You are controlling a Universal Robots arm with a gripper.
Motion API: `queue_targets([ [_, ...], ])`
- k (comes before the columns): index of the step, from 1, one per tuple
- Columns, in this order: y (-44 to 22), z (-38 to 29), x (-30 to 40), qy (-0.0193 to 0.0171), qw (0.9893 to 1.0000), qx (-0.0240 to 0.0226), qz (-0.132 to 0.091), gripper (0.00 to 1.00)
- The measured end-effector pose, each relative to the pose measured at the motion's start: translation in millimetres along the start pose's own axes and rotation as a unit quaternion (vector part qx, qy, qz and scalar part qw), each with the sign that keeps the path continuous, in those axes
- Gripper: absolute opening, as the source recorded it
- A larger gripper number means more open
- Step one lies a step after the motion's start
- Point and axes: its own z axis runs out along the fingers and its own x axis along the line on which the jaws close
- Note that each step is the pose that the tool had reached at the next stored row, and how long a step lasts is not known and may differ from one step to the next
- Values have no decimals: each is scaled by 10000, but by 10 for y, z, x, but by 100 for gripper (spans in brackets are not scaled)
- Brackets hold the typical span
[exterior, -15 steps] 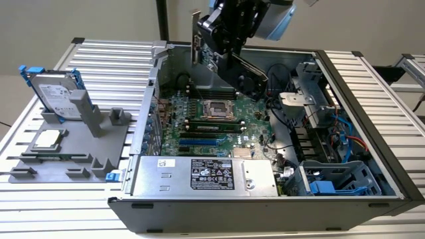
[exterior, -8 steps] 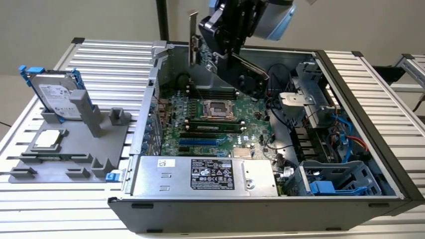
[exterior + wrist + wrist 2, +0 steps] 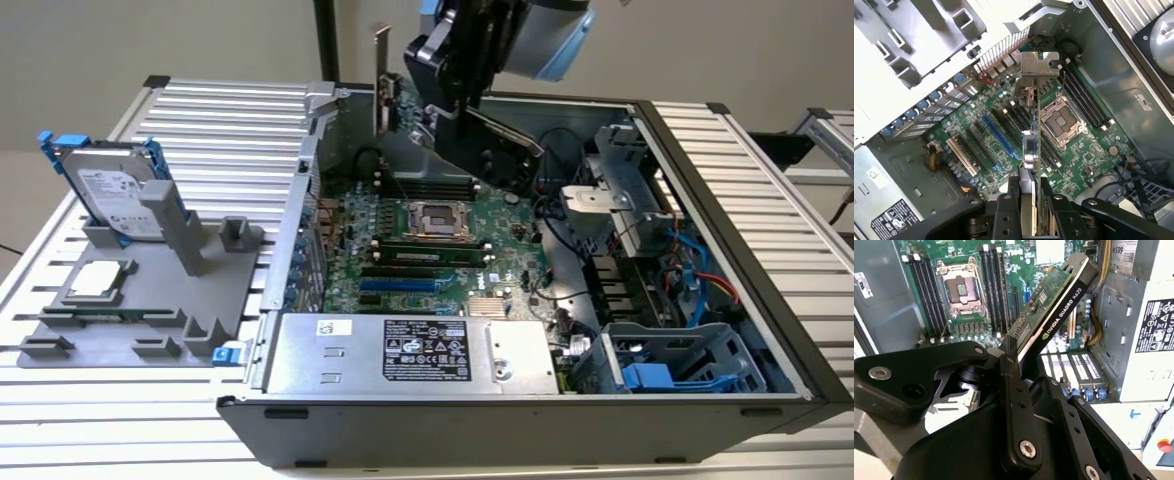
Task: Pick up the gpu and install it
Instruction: 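Insert the gpu into the slot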
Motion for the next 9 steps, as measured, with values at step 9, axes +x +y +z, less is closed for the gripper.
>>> queue_targets([
  [9, 0, 0, 0, 28, 9987, -26, -514, 0],
])
